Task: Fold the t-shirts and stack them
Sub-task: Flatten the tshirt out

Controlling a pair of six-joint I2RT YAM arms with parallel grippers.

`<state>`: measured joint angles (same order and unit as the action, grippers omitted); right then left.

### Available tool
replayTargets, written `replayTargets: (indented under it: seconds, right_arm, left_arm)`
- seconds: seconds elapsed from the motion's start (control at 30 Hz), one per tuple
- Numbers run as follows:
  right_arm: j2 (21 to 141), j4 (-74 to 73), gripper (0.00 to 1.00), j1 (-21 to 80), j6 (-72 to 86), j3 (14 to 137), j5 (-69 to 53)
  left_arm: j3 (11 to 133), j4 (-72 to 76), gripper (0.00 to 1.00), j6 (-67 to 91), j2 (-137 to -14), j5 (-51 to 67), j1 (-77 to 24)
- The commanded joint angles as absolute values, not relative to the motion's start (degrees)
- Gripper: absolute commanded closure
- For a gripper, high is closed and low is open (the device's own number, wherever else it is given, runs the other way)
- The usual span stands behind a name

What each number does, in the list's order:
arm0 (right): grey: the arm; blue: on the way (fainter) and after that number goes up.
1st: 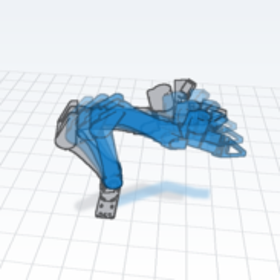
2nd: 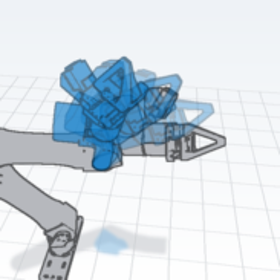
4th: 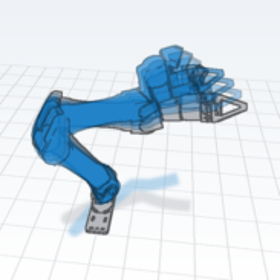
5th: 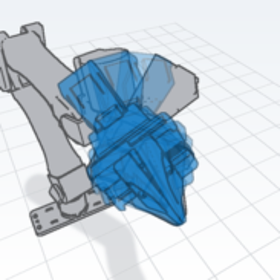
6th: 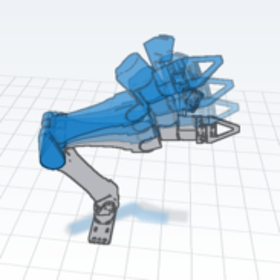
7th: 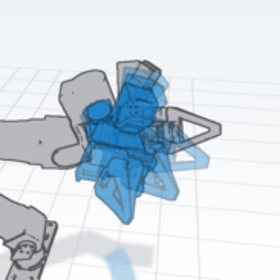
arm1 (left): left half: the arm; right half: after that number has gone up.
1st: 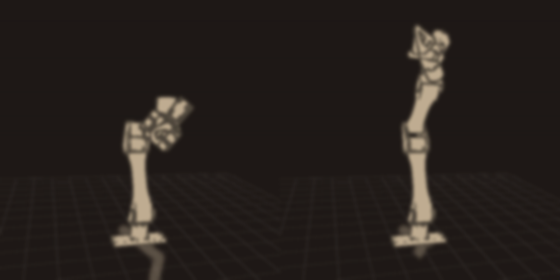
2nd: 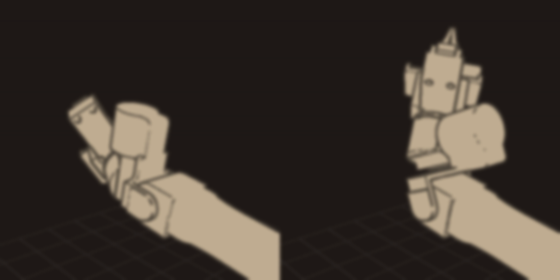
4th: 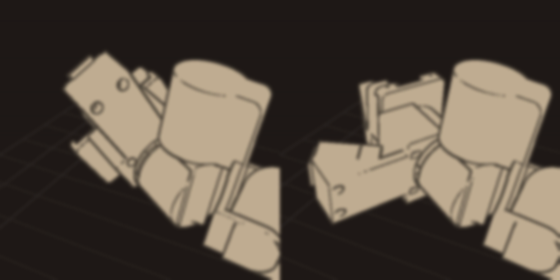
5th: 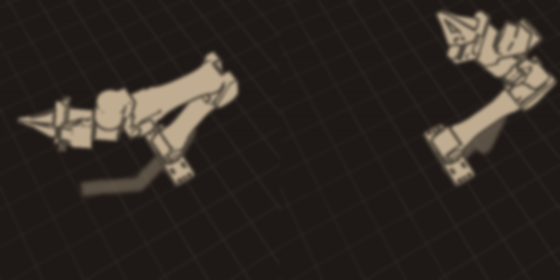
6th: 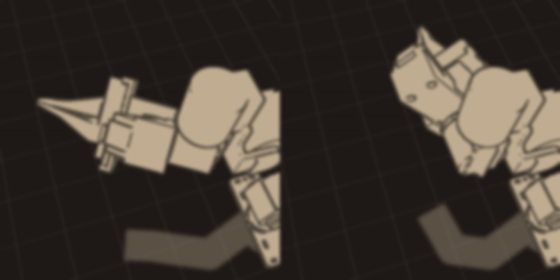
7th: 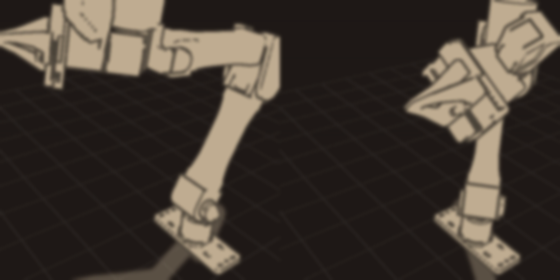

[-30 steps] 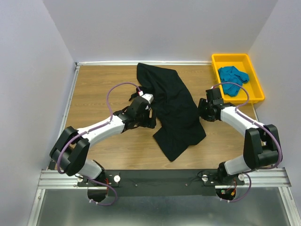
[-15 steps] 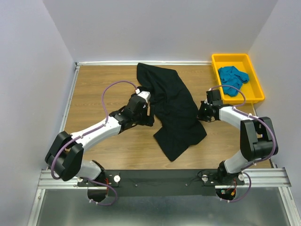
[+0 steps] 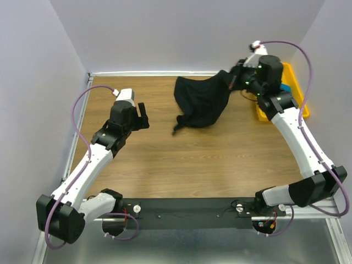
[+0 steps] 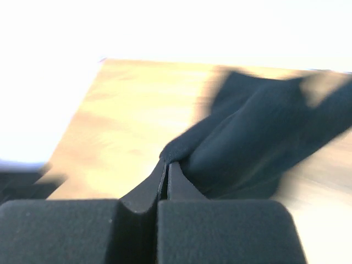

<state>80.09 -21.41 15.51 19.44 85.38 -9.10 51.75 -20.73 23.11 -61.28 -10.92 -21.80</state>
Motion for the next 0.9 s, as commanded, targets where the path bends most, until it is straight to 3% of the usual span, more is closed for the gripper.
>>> replayTargets:
  seconds: [0.0, 0.17, 0.33, 0.43, 0.67, 0.87]
  right_arm:
    - [84.5, -24.0, 0.99, 29.0, 21.4, 86.0, -15.8]
    - [93.6, -23.6, 0.96, 45.5, 24.4, 83.9, -14.2]
    - [98.7, -24.0, 0.47, 49.8, 25.1, 82.1, -16.2]
    - [96.1, -25.0, 0.36, 49.5, 22.6, 80.1, -7.0]
    - [91.1, -25.9, 0.36, 33.5, 20.7, 71.8, -3.7]
    - [90.3, -25.8, 0.36, 25.5, 19.8, 66.6, -3.7]
  left_arm:
    - [52.5, -24.3, 0.16, 20.5, -58.4, -13.5, -19.6]
    - [50.2, -23.3, 0.16, 22.5, -55.3, -13.2, -18.9]
    - [47.7, -21.8, 0.16, 24.4, -55.3, -9.2, -18.8]
    - [45.8, -20.4, 0.16, 24.5, -56.2, -6.7, -18.8]
    - [46.3, -12.6, 0.15, 22.1, -64.2, 6.0, -18.9]
    - [53.0, -11.3, 0.14, 22.1, -78.6, 8.3, -19.1]
